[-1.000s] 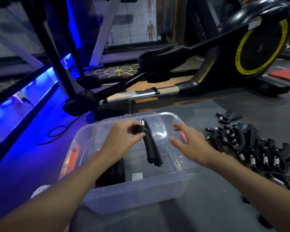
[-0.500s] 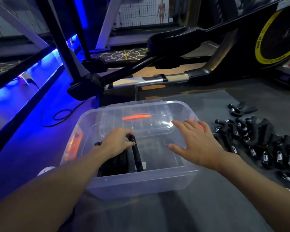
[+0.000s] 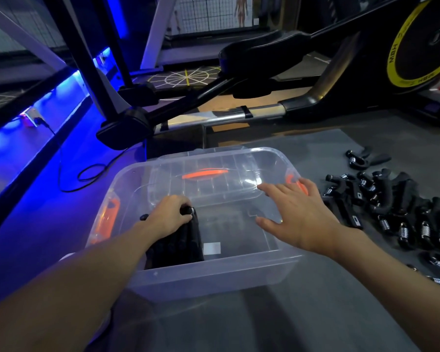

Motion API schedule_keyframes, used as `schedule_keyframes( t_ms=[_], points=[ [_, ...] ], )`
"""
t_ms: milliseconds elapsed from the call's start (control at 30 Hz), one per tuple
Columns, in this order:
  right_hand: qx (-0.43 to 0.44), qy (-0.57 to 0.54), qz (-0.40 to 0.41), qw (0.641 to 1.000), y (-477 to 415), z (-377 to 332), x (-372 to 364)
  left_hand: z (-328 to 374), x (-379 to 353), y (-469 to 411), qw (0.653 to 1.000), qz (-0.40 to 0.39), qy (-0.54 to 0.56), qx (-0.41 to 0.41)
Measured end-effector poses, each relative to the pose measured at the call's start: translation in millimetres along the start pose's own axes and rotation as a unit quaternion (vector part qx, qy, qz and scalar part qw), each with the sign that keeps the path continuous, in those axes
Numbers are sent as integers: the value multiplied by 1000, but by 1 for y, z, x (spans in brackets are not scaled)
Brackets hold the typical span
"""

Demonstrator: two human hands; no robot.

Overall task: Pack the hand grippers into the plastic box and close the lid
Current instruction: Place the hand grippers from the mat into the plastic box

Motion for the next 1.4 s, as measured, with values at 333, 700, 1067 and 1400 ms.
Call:
schedule_keyframes(
  t_ms=[333,700,1067,1400],
  points=[
    [9,-9,8,1000,2,0,1,-5,-3,0,999,-7,27,16],
    [1,-243,145,959,13,16,13,108,26,28,992,74,28,-100],
    [-262,-247,116,926,136,163,-59,299,-27,50,959,14,-12,-282],
    [-409,-358,29,839,215,210,-158,306,-58,47,948,58,-126,-288]
  ],
)
Point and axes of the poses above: each hand's wrist, its own y-axis away from the middle knuckle, its own x-axis out of the back of the hand, z = x × y, the point moved 5 cm from there along -y, towards the middle knuckle, and after that the axes turned 9 degrees about -z, right-handed, at the moved point
